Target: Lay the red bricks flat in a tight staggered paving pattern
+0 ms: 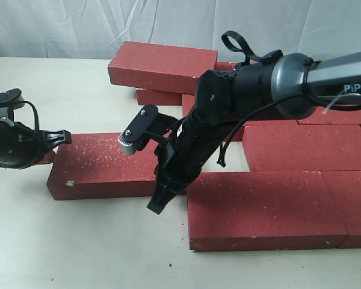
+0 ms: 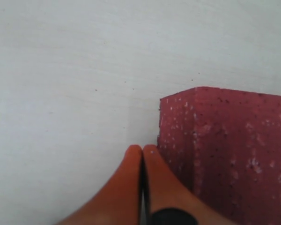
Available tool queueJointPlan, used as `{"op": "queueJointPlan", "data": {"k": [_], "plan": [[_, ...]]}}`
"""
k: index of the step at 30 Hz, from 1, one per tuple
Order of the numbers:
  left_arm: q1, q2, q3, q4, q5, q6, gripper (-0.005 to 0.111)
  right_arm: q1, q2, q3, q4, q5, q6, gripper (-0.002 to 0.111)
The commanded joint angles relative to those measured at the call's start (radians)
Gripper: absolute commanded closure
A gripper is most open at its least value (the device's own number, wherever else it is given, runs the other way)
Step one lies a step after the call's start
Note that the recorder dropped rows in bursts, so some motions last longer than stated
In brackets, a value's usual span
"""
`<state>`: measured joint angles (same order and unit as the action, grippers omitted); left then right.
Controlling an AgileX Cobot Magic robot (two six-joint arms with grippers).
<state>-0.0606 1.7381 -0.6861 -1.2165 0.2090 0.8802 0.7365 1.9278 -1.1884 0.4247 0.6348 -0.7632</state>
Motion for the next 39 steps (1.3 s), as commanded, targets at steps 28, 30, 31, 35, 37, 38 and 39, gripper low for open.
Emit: {"op": "queueJointPlan", "data": {"k": [28, 30, 31, 35, 37, 38, 39], "plan": [[0.000, -0.004, -0.003, 0.066, -0.123, 0.022, 0.107, -0.171, -0.262, -0.073, -0.115, 0.132, 0.175, 0.109], [0.000, 0.008, -0.012, 0.072, -0.100, 0.022, 0.107, -0.229, -0.257, -0.073, -0.127, 0.146, 0.232, 0.109], [0.000, 0.015, -0.029, 0.089, -0.065, 0.022, 0.107, -0.256, -0.245, -0.073, -0.127, 0.173, 0.245, 0.109], [0.000, 0.042, -0.083, 0.113, -0.001, 0.022, 0.107, -0.271, -0.196, -0.073, -0.125, 0.189, 0.245, 0.109], [0.000, 0.043, -0.089, 0.109, -0.002, 0.019, 0.107, -0.263, -0.157, -0.073, -0.125, 0.171, 0.245, 0.109], [0.000, 0.043, -0.092, 0.111, -0.002, 0.019, 0.107, -0.259, -0.141, -0.073, -0.125, 0.158, 0.245, 0.109], [0.000, 0.043, -0.092, 0.111, -0.002, 0.019, 0.107, -0.259, -0.125, -0.073, -0.129, 0.147, 0.245, 0.109]]}}
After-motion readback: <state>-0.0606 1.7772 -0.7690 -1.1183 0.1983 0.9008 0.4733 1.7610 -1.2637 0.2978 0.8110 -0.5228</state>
